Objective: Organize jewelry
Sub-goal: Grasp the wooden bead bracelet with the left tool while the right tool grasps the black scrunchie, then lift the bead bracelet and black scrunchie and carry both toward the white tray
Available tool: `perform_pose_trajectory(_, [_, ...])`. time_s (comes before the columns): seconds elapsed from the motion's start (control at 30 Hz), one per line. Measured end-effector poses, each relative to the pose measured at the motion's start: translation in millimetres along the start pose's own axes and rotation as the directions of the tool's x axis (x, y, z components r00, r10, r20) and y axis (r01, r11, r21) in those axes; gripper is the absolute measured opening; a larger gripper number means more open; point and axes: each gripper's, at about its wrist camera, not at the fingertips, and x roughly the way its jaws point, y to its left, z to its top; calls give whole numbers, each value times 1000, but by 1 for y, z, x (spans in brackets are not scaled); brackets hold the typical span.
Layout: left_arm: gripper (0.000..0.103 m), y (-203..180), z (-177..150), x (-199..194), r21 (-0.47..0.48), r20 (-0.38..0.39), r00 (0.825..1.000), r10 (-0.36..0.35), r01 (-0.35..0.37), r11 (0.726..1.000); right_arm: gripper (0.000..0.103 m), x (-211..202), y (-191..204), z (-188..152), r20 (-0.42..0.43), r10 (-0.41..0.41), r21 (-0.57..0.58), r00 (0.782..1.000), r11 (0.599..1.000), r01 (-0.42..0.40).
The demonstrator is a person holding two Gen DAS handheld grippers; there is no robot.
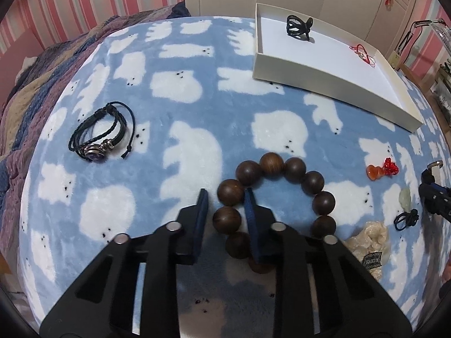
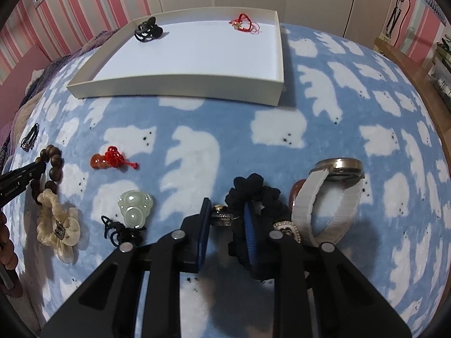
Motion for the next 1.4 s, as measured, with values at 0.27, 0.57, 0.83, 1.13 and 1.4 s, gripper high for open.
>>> perform_pose_trajectory(0.27, [18,-2,-2,-10,-12,26,999,-24,25,1000,23,-11,0,6,34,16,7,999,1000,-17])
perform_pose_trajectory(0.57, [18,-15,4,-39,1,101,995,-25,25,1000,23,-25,5,19,74,20,-17,997,1000,-18])
perform_pose_trajectory(0.83, [18,-33,18,-67,34,168,985,-37,32,999,23,-30,5,30,95,31,-20,995,999,-30])
perform_pose_trajectory(1.13, [18,-50,44,-94,73,225,972,-63,48,996,23,-42,9,52,134,30,-23,990,999,-28])
perform_pose_trajectory(1.4, [18,-84,95,-107,147,255,958,-132,96,984,23,-47,5,97,172,7,2,985,1000,-7])
